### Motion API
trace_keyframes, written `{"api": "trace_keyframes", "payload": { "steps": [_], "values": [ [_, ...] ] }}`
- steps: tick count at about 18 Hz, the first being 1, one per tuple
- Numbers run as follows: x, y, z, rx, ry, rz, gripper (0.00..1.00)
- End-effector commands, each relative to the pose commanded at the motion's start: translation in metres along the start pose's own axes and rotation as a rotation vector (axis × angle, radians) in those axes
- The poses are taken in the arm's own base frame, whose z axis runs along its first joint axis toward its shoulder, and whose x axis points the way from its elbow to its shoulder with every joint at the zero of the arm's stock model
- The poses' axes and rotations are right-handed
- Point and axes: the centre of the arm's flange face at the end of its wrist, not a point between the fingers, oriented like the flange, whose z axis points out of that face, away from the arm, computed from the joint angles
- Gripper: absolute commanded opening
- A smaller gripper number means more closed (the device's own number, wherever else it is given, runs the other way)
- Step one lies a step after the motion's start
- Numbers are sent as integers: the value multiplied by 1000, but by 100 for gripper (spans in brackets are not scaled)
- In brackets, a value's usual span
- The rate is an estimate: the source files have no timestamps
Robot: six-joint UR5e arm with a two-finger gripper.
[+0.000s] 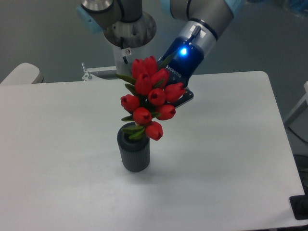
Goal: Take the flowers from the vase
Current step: 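Carry the tulip bouquet away from the vase toward the table edge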
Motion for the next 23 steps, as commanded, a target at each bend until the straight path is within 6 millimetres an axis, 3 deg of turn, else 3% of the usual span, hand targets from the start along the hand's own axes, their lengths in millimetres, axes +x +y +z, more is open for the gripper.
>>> {"api": "trace_keyframes", "payload": {
  "steps": [5,9,17,23],
  "values": [
    [0,-26,-10,20,-14,6,40],
    [-20,-30,-19,23,-40,11,40],
    [-139,-3,-36,15,-114,-25,38],
    [-189,32,-30,-36,-144,50,38]
  ]
}}
